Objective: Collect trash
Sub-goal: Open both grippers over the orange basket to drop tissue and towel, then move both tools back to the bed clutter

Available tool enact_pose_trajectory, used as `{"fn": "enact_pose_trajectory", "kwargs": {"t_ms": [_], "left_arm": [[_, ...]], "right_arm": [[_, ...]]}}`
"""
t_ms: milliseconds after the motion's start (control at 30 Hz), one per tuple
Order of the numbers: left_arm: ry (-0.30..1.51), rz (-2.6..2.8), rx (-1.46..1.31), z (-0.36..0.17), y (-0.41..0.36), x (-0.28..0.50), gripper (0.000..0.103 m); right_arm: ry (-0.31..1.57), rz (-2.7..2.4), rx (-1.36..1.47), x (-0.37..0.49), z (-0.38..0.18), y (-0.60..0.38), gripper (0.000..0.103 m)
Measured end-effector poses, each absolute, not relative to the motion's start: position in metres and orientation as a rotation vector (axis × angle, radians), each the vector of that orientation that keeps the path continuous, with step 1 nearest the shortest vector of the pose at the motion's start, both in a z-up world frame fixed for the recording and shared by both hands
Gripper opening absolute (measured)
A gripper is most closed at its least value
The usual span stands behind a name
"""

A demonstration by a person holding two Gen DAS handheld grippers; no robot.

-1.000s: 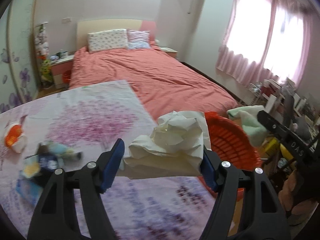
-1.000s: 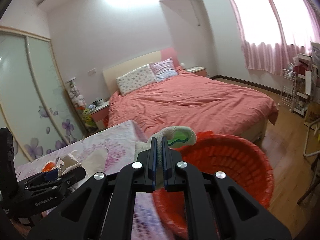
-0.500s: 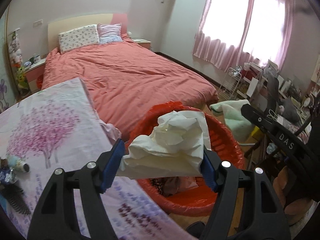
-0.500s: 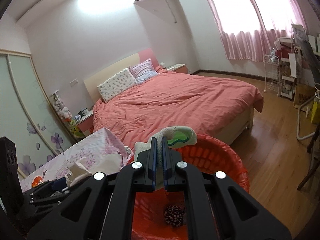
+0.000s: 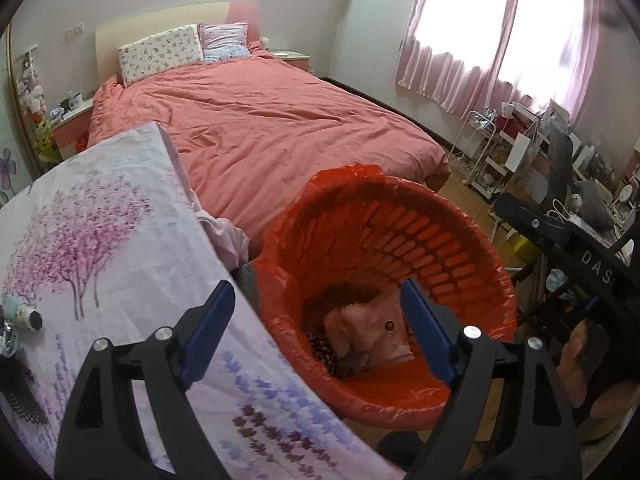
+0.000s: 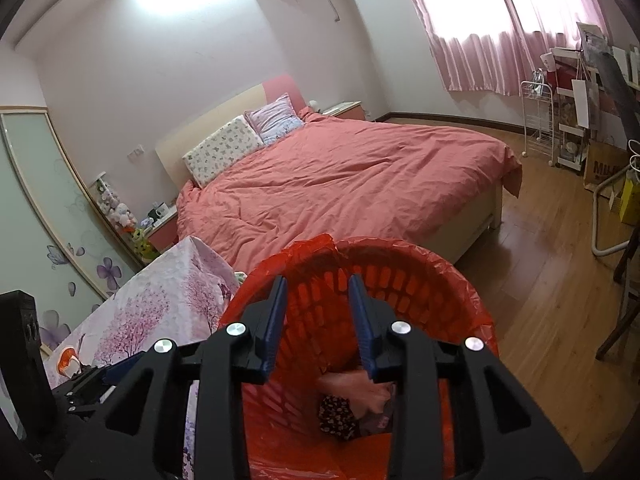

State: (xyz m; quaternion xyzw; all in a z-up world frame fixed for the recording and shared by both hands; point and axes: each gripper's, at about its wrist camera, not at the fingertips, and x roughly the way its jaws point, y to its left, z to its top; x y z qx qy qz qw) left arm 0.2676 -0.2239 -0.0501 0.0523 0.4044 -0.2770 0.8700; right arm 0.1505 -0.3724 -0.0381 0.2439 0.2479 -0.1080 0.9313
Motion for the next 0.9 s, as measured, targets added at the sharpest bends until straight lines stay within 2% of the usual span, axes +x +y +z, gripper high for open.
{"fn": "enact_pose_trajectory", "kwargs": {"t_ms": [67, 200, 700, 900], "left_arm": [[0.836, -0.564, 0.114, -0.049, -0.220, 0.266, 0.083], [0.815, -0.520, 0.133, -0.045, -0.202, 0.263, 0.084], [0.790, -0.306, 0.105, -0.038, -0.084, 0.253, 0.084], [0.790, -0.164, 0.042, -0.039, -0.011, 0.242, 0.086]], "right_arm": [[0.507, -0.223, 0.490, 0.150, -0.035, -0.372, 0.033], [0.500, -0.227, 0.459, 0.148, -0.030, -0.363, 0.040], [0.541, -0.111, 0.341, 0.162, -0.019, -0.293, 0.041], [0.565, -0.035, 0.284, 0.166, -0.018, -0.251, 0.041]]}}
